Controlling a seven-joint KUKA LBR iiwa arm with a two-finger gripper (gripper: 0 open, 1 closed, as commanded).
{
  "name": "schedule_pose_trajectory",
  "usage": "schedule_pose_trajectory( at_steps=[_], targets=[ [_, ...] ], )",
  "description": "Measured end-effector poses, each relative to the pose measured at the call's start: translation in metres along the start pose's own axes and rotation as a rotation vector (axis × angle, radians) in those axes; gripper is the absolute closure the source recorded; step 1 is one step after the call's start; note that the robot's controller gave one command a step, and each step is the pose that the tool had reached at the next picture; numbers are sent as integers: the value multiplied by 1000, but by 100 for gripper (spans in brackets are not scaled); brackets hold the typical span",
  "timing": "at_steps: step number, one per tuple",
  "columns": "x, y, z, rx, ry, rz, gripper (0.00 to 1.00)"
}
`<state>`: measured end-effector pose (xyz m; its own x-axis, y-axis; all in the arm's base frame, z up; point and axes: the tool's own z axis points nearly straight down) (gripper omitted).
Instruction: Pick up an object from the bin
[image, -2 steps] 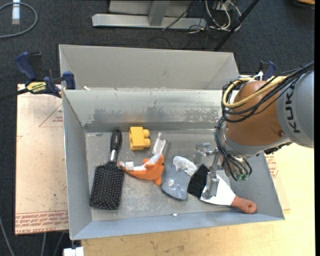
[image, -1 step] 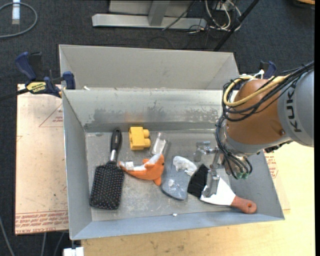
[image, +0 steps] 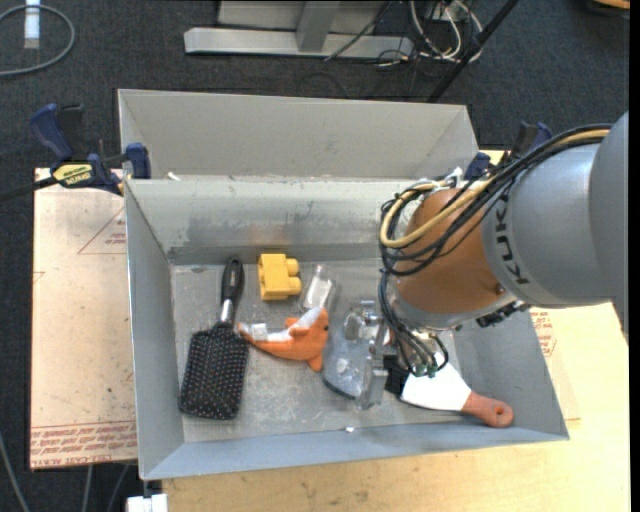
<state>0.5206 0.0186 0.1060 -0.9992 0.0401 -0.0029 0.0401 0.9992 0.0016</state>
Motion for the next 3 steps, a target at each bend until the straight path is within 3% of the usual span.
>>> schedule_pose_trajectory(
  at_steps=[1, 2, 3],
  targets=[
    [3, 25, 28, 0, 11, -30, 0],
    [-2, -8, -6, -1, 1, 29, 0],
    [0, 5, 11, 0, 4, -3, 0]
  ],
)
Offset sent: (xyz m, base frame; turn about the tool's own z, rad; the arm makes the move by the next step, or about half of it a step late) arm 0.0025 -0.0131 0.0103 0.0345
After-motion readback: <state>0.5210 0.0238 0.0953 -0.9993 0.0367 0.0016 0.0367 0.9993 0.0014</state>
